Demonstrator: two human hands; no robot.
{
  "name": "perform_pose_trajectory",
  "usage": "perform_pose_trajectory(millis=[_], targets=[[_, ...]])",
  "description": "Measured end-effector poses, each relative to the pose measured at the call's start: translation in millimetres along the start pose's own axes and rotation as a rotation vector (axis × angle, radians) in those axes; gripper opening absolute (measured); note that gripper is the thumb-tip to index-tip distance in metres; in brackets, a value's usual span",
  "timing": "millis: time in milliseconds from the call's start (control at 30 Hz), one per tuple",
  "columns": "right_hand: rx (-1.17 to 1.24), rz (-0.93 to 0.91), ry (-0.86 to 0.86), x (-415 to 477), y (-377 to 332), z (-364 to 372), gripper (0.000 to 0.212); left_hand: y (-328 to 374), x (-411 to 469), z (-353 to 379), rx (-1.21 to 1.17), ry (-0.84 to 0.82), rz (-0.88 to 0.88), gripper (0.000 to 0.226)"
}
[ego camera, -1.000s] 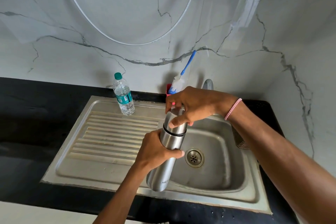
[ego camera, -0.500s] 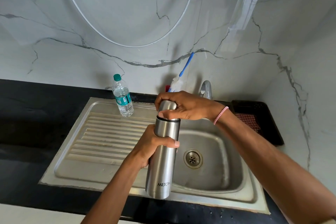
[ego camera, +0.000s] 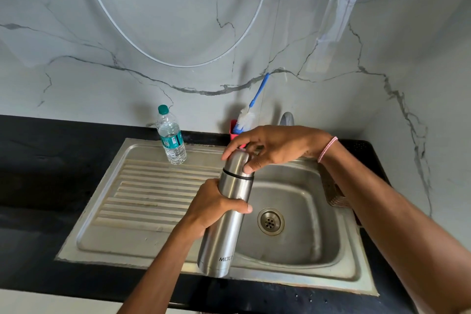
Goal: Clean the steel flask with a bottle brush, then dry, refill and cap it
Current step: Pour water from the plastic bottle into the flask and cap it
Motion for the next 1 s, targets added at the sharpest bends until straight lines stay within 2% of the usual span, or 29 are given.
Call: perform_pose_trajectory(millis=[133, 233, 300, 333, 400, 467, 567, 633, 733, 800, 867, 1000], targets=[[-0.149, 0.095, 0.119, 1, -3, 6, 0.028, 3, -2, 3, 0.041, -0.002, 0.026, 0.045], [-0.433, 0.233, 0.215, 8, -8, 17, 0.049, 4, -1, 6, 0.062, 0.011, 0.033, 0.044], [-0.529, 0.275, 0.264, 10, -5, 20, 0.06, 3, -1, 7, 0.042, -0.024, 0.036, 0.046], [-0.511, 0.24, 0.273, 8, -4, 18, 0.058, 4, -2, 7, 0.024, -0.04, 0.036, 0.049], [-0.377, 0.076, 0.239, 2, -5, 15, 0.042, 5, -4, 6, -0.033, -0.076, 0.026, 0.052], [-0.319, -0.093, 0.195, -1, -4, 16, 0.037, 7, -6, 4, -0.09, -0.118, 0.01, 0.055], [-0.38, -0.215, 0.317, 4, 4, 27, 0.026, 7, -6, 4, -0.144, -0.166, -0.002, 0.056], [-0.459, -0.183, 0.457, 7, 8, 36, 0.026, 8, -6, 6, -0.119, -0.143, -0.004, 0.052], [-0.665, 0.062, 0.594, 12, 6, 48, 0.03, 7, -6, 10, -0.006, -0.023, -0.018, 0.047], [-0.713, 0.185, 0.631, 15, 7, 55, 0.033, 6, -7, 12, 0.056, 0.017, -0.029, 0.044], [-0.707, 0.134, 0.653, 14, 7, 59, 0.038, 6, -9, 11, 0.078, 0.03, -0.03, 0.044], [-0.649, -0.172, 0.566, 4, 13, 57, 0.034, 10, -10, 3, 0.034, -0.021, -0.018, 0.046]])
Point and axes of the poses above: each hand's wrist, its own x-axis towards the middle knuckle, its own z-axis out of the palm, y = z × x, the point moved 2 cm from there along x, towards the middle knuckle, and after that the axes turned 6 degrees about -z, right-handed, at the moved point
